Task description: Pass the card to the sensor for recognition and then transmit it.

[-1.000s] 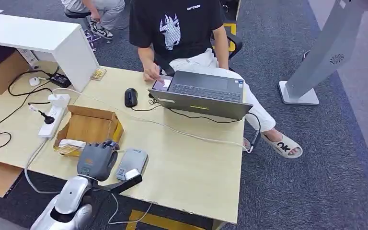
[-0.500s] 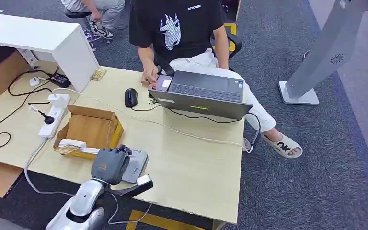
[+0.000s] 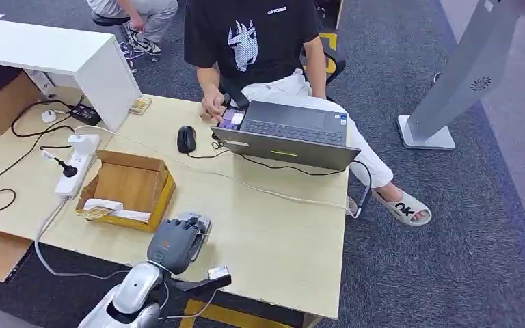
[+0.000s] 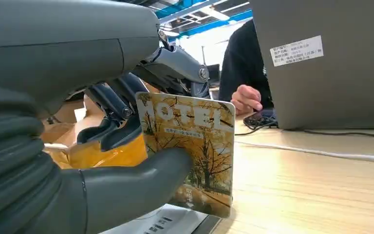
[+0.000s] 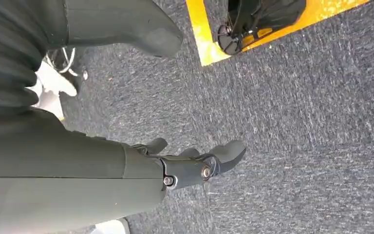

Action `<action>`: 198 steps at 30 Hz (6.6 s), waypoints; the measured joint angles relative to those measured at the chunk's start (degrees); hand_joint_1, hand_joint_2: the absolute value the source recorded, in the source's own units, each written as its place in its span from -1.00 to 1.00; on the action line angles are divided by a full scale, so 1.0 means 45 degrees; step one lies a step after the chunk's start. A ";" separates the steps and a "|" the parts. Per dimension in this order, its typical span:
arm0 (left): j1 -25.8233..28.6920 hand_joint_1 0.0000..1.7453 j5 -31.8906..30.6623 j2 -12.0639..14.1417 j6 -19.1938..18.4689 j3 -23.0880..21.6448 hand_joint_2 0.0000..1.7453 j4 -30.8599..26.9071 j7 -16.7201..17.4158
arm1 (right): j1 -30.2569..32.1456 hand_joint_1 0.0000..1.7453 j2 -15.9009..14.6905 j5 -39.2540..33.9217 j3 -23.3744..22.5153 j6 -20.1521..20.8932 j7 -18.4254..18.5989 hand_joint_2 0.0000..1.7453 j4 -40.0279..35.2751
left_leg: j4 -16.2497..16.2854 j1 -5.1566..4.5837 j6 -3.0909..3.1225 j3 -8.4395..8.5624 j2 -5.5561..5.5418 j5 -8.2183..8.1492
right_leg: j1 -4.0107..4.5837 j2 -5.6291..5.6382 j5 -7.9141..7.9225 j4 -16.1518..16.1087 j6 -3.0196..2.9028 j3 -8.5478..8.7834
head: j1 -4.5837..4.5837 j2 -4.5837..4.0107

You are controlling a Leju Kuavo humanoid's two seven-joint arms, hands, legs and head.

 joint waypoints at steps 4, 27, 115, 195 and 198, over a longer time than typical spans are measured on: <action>-0.0097 1.00 0.0190 0.0111 -0.0626 -0.0077 1.00 0.0010 -0.0311 | -0.0031 -1.00 -0.0005 0.0000 0.0005 0.0053 0.0000 1.00 0.0048 | -0.0001 0.0000 0.0000 -0.0001 0.0000 0.0000 | 0.0000 -0.0001 0.0000 0.0000 0.0000 0.0005 | 0.0005 0.0000; -0.1293 1.00 0.3085 0.2438 -0.0943 0.2078 1.00 -0.3340 -0.0447 | -0.0068 -1.00 -0.0063 -0.0058 0.0005 -0.0092 -0.0136 1.00 0.0170 | -0.0003 0.0007 -0.0012 0.0002 -0.0003 0.0020 | 0.0005 0.0002 0.0006 0.0014 -0.0002 -0.0004 | -0.0005 0.0000; 0.5672 -1.00 -0.0695 0.4531 -0.4818 1.0569 1.00 -0.8086 0.1292 | -0.0170 -1.00 0.0233 0.0933 -0.1297 0.1030 0.0491 1.00 -0.1535 | -0.0014 0.0008 -0.0016 -0.0043 0.0008 0.0003 | 0.0008 -0.0004 -0.0012 0.0015 -0.0014 -0.0067 | 0.0005 0.0000; -0.0769 -1.00 0.0340 0.3371 -0.3954 0.4162 1.00 -0.0398 0.1209 | -0.0355 -1.00 0.0214 0.2516 -0.0524 0.0729 -0.0185 1.00 -0.1409 | -0.0005 0.0007 -0.0019 -0.0044 0.0023 0.0014 | 0.0007 0.0022 0.0004 0.0013 -0.0010 -0.0073 | 0.0000 0.0000; -0.0839 -1.00 0.1066 0.3371 -0.5240 0.4099 1.00 -0.0281 0.1273 | -0.0358 -1.00 0.0214 0.2526 -0.0500 0.0685 -0.0068 1.00 -0.1418 | -0.0005 0.0007 -0.0019 -0.0044 0.0026 0.0014 | 0.0007 0.0024 0.0005 0.0014 -0.0010 -0.0064 | 0.0005 0.0000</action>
